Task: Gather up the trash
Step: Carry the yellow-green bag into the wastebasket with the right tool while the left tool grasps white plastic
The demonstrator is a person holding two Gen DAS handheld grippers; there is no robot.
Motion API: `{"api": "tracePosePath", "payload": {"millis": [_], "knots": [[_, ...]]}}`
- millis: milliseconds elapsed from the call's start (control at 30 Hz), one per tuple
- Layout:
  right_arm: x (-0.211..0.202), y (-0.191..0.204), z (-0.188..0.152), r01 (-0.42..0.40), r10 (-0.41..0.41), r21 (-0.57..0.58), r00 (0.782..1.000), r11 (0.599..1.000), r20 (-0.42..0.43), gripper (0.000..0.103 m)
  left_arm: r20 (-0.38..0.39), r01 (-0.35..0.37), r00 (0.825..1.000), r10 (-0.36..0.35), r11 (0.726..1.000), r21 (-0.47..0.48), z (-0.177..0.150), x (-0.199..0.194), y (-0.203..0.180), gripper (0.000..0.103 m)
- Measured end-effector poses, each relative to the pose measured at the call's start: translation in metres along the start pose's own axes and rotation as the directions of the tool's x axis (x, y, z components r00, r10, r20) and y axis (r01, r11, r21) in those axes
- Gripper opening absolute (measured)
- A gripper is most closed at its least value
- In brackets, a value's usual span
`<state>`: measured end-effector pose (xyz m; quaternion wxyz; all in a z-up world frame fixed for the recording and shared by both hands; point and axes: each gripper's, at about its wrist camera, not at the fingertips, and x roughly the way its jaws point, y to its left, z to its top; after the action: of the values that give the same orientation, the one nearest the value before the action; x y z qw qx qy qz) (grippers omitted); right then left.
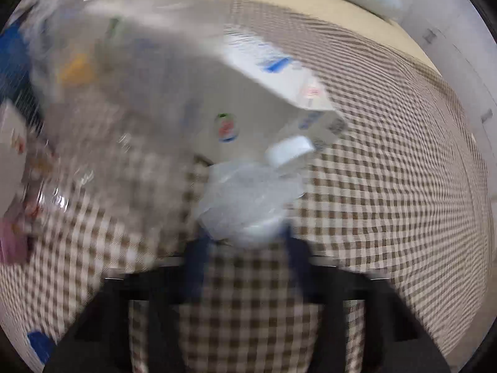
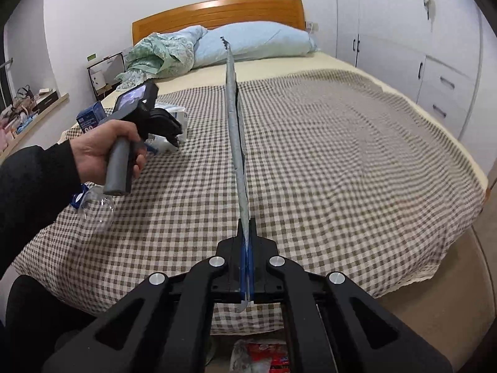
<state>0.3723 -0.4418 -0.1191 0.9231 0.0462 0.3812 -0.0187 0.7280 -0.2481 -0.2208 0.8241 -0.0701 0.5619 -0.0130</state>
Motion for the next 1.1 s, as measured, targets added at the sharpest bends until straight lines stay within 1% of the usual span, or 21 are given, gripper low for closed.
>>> {"api": "tracePosePath", "payload": {"millis": [67,133,167,200,267,367,400,433,500,567,600,667,700,733,767,833,867,933,1000,1033,1100], "knots": [[0.004,-0.004,-0.006,-0.005,0.005,0.001,1.000,1.000,-0.016,0.001,0.009,0.002,1.000,-0.002,1.000,-0.029,-0.009,-0.006,0.001,0.022],[0.004,-0.008,-0.010,-0.017,0.018,0.008,1.000,1.000,-0.024,0.001,0.031,0.042,0.999,-0.040,0.999,-0.034,-0.021,-0.019,0.004,0.021],[0.003,-0.009,-0.010,-0.018,0.018,0.009,1.000,1.000,-0.025,0.001,0.041,0.080,0.996,-0.079,0.996,-0.039,-0.027,-0.027,0.008,0.020],[-0.002,-0.011,-0.012,-0.025,0.025,0.015,0.999,1.000,-0.025,0.001,0.043,0.150,0.988,-0.149,0.989,-0.018,-0.038,-0.040,0.013,0.020],[-0.009,-0.014,-0.015,-0.031,0.031,0.016,0.999,0.999,-0.022,0.001,0.042,0.183,0.982,-0.184,0.983,0.025,-0.055,-0.060,0.018,0.019],[-0.021,-0.013,-0.027,-0.047,0.047,0.012,0.998,0.999,-0.039,0.001,0.022,0.228,0.973,-0.230,0.970,0.088,-0.088,-0.108,0.022,0.019],[-0.025,-0.012,-0.030,-0.047,0.048,0.007,0.998,0.999,-0.043,0.001,0.038,0.270,0.960,-0.277,0.954,0.133,-0.100,-0.131,0.020,0.019],[-0.030,-0.010,-0.035,-0.044,0.044,-0.002,0.998,0.999,-0.051,0.001,0.073,0.289,0.949,-0.307,0.939,0.187,-0.113,-0.157,0.017,0.019],[-0.044,-0.011,-0.050,-0.033,0.032,-0.016,0.997,0.999,-0.066,0.001,0.104,0.302,0.935,-0.338,0.915,0.266,-0.138,-0.198,0.011,0.019],[-0.060,-0.015,-0.066,-0.020,0.019,-0.017,0.997,1.000,-0.074,0.001,0.106,0.333,0.920,-0.377,0.895,0.298,-0.152,-0.221,0.003,0.019],[-0.070,-0.020,-0.078,-0.010,0.010,-0.010,0.996,1.000,-0.085,0.001,0.110,0.348,0.910,-0.399,0.881,0.320,-0.168,-0.238,0.005,0.019],[-0.085,-0.033,-0.104,0.014,-0.013,0.005,0.993,1.000,-0.120,0.001,0.112,0.378,0.888,-0.446,0.846,0.375,-0.195,-0.261,0.003,0.019],[-0.092,-0.042,-0.127,0.034,-0.031,0.015,0.987,0.999,-0.157,0.001,0.108,0.386,0.880,-0.462,0.830,0.403,-0.210,-0.269,-0.003,0.019],[-0.094,-0.045,-0.139,0.048,-0.044,0.016,0.982,0.999,-0.182,0.001,0.097,0.401,0.868,-0.487,0.802,0.442,-0.229,-0.274,-0.009,0.019],[-0.095,-0.049,-0.155,0.063,-0.059,0.014,0.975,0.998,-0.215,0.001,0.089,0.407,0.862,-0.500,0.785,0.468,-0.240,-0.272,-0.013,0.019],[-0.092,-0.056,-0.195,0.072,-0.061,0.023,0.952,0.997,-0.300,0.001,0.057,0.407,0.862,-0.503,0.755,0.514,-0.270,-0.266,-0.023,0.019],[-0.088,-0.058,-0.212,0.067,-0.052,0.032,0.941,0.997,-0.333,0.001,0.036,0.409,0.866,-0.498,0.748,0.523,-0.281,-0.260,-0.025,0.019],[-0.070,-0.064,-0.248,0.070,-0.044,0.048,0.914,0.996,-0.404,0.001,-0.032,0.430,0.876,-0.481,0.750,0.503,-0.301,-0.239,-0.029,0.019],[-0.042,-0.071,-0.277,0.052,-0.010,0.074,0.878,0.996,-0.479,0.001,-0.085,0.452,0.877,-0.472,0.753,0.479,-0.319,-0.224,-0.030,0.019],[-0.030,-0.073,-0.287,0.049,-0.005,0.074,0.867,0.996,-0.499,0.001,-0.101,0.455,0.878,-0.467,0.754,0.474,-0.327,-0.218,-0.030,0.019],[0.008,-0.077,-0.307,0.012,0.051,0.110,0.830,0.994,-0.556,0.001,-0.121,0.458,0.881,-0.457,0.763,0.456,-0.338,-0.207,-0.027,0.019]]}}
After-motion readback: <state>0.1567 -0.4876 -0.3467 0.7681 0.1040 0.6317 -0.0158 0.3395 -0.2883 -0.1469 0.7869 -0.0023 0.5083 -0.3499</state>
